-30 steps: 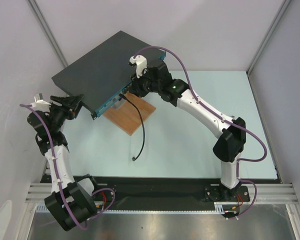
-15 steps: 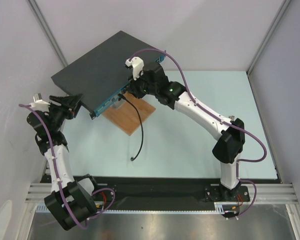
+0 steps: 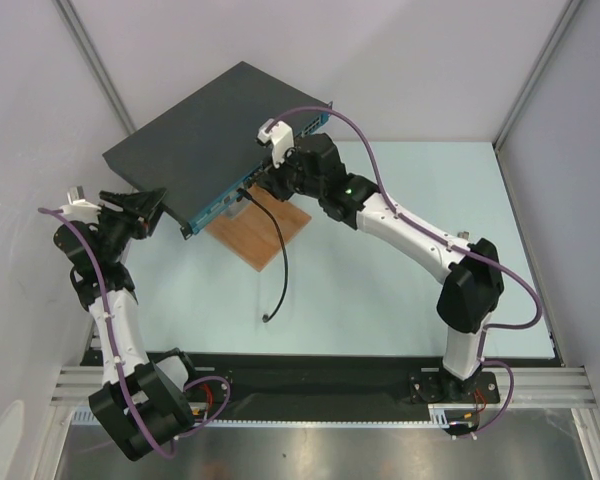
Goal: Insert the plug into the switch port
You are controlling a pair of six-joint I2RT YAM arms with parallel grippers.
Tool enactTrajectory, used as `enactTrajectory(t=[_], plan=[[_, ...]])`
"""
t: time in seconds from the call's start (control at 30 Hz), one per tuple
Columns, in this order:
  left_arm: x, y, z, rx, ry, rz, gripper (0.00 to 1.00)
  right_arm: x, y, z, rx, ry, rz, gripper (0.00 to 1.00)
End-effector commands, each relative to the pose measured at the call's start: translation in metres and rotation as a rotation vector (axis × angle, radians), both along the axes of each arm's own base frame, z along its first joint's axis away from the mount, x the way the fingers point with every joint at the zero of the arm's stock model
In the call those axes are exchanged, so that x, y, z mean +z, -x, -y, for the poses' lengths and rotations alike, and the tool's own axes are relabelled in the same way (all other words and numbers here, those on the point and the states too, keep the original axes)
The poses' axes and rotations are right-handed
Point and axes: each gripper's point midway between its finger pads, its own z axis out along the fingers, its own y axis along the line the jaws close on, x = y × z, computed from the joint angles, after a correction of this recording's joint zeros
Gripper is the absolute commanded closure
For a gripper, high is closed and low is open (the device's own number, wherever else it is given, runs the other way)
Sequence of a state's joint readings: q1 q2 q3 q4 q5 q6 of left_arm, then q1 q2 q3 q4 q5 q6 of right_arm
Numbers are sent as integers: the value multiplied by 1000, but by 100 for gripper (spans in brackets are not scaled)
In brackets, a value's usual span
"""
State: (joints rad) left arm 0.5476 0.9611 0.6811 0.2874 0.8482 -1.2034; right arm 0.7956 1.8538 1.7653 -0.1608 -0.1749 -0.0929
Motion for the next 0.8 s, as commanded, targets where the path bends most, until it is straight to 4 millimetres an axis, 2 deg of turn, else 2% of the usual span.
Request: enactTrajectory(t=[0.0, 0.17, 0.23, 0.27, 0.43, 0.57, 0.77], plan=[[25, 0, 10, -37, -117, 110, 96, 60, -13, 22, -41, -100, 169, 80], [24, 0, 8, -27, -116, 98, 90, 35, -7, 40, -35, -49, 101, 72], [22, 0, 7, -21, -115, 90, 89, 35, -6, 46, -40, -46, 94, 72], [21, 0, 7, -21, -119, 90, 88, 28, -6, 50, -45, -35, 79, 72], [21, 2, 8, -22, -128, 87, 86, 27, -2, 59, -53, -39, 60, 72], [20, 4, 9, -19, -131, 87, 85, 31, 4, 52, -21, -63, 47, 67], [19, 4, 8, -11, -128, 86, 85, 37, 8, 28, 18, -97, 39, 66]])
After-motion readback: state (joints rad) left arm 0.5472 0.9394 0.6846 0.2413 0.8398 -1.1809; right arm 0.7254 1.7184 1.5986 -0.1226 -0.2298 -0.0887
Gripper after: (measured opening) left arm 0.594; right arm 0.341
